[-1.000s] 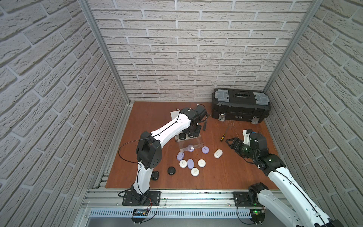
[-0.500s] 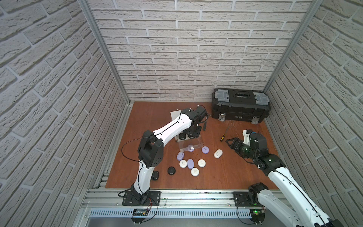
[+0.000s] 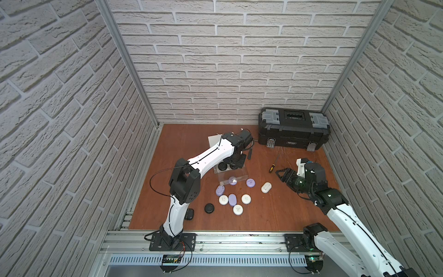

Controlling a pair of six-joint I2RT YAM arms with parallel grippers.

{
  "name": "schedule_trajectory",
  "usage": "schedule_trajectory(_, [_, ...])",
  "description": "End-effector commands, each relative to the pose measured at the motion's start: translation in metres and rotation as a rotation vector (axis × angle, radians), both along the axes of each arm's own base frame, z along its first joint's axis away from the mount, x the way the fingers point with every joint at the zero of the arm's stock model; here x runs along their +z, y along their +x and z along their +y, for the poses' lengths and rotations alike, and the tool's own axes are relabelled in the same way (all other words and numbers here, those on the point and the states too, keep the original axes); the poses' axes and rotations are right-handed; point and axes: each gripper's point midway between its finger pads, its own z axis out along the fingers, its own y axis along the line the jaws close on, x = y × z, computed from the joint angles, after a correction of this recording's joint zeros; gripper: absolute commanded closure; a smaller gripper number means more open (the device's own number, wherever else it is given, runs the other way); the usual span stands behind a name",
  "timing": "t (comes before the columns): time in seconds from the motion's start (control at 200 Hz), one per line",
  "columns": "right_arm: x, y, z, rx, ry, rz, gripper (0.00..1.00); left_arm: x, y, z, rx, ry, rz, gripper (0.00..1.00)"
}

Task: Put the bluetooth earphones in the drawer according to color
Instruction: Place the bluetooth earphone in the drawer, then pick up the Bluetooth earphone from the center of the board.

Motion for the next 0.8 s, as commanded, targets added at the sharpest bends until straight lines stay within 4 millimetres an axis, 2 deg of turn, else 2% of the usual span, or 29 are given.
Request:
schedule_trajectory(0.0, [0.002, 0.003, -0.001, -0.001, 0.008, -0.024, 0.33, 0.009, 0.007, 0.002, 0.006, -0.008, -0.025, 0.41])
schedule_trajectory(0.2, [0.002, 0.003, -0.001, -0.002, 0.009, -0.022, 0.33, 0.030, 0.006, 0.007, 0.006, -0.003, -0.067, 0.37])
schedule_trajectory(0.375, [0.004, 0.003, 0.000, 0.001, 0.012, -0.024, 0.33, 0.082, -0.001, 0.010, -0.016, -0.012, -0.177, 0.35])
schedule_trajectory(0.47, [0.005, 0.005, 0.000, 0.000, 0.013, -0.028, 0.33, 0.111, -0.010, 0.019, -0.017, -0.010, -0.236, 0.34])
schedule_trajectory(0.535, [0.007, 0.005, 0.000, 0.001, 0.015, -0.030, 0.33, 0.124, -0.019, 0.032, -0.002, 0.002, -0.264, 0.34])
schedule_trajectory(0.625, [0.008, 0.006, 0.000, 0.000, 0.013, -0.032, 0.33, 0.130, -0.034, 0.057, 0.031, 0.025, -0.280, 0.33])
schedule_trajectory(0.73, [0.007, 0.007, 0.001, 0.002, 0.015, -0.028, 0.33, 0.125, -0.058, 0.089, 0.090, 0.044, -0.270, 0.30])
schedule_trajectory(0.795, [0.008, 0.007, 0.001, 0.003, 0.018, -0.027, 0.33, 0.113, -0.077, 0.110, 0.129, 0.059, -0.243, 0.30])
